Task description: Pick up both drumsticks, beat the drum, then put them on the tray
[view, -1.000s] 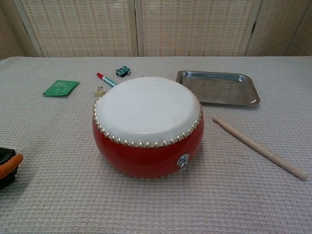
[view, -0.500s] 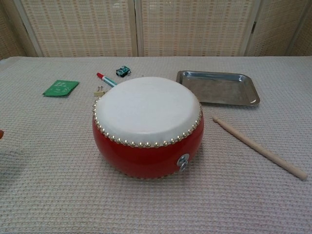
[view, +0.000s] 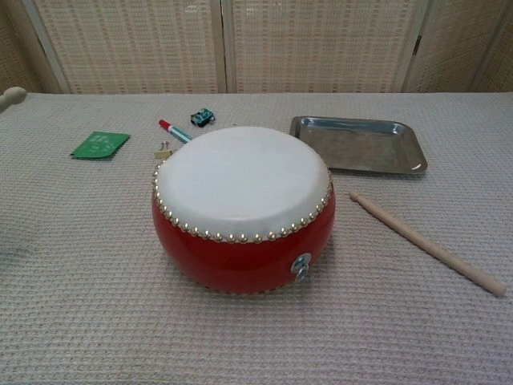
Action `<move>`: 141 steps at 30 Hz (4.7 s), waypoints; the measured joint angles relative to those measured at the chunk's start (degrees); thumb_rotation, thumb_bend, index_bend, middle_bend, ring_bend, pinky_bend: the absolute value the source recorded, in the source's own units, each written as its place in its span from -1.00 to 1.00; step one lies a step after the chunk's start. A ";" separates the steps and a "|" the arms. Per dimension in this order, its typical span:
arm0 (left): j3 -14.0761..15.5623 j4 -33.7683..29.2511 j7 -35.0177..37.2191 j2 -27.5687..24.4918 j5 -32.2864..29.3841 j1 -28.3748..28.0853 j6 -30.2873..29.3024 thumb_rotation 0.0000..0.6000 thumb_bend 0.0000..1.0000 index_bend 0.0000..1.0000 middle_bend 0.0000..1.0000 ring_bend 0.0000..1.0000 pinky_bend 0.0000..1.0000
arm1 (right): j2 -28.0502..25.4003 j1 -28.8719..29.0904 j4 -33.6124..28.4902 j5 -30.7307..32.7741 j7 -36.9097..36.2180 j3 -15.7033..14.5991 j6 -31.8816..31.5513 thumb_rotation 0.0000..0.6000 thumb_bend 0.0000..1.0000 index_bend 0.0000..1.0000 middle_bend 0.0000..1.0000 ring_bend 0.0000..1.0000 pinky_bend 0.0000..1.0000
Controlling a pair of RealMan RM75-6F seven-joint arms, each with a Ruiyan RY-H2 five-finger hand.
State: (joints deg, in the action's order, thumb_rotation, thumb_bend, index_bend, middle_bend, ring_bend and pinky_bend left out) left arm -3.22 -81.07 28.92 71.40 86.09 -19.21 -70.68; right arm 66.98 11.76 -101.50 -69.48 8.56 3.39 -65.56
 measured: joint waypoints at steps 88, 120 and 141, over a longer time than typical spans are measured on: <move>1.98 1.20 -2.58 -1.03 0.22 0.45 -0.23 1.00 0.42 1.00 1.00 1.00 1.00 | 31.85 20.47 24.23 8.03 10.00 5.78 5.59 1.00 -0.29 0.15 -0.65 -0.91 -0.64; 1.90 -3.67 -5.62 -2.50 -0.51 1.37 -0.68 1.00 0.41 1.00 1.00 1.00 1.00 | 11.34 14.06 28.37 -21.88 -101.56 2.30 5.00 1.00 -0.29 -0.03 -0.43 -0.55 -0.42; 2.20 -4.80 -6.71 -2.82 -0.33 1.40 -0.21 1.00 0.40 1.00 1.00 1.00 1.00 | 25.92 15.25 64.14 -31.36 -129.53 -9.16 -9.71 1.00 -0.40 -0.18 -0.43 -0.54 -0.42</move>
State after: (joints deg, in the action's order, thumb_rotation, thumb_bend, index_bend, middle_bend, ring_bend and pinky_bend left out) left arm -1.03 -85.87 22.22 68.58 85.76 -17.80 -70.89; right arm 92.90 27.01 -37.36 -100.84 -120.97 -5.77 -75.28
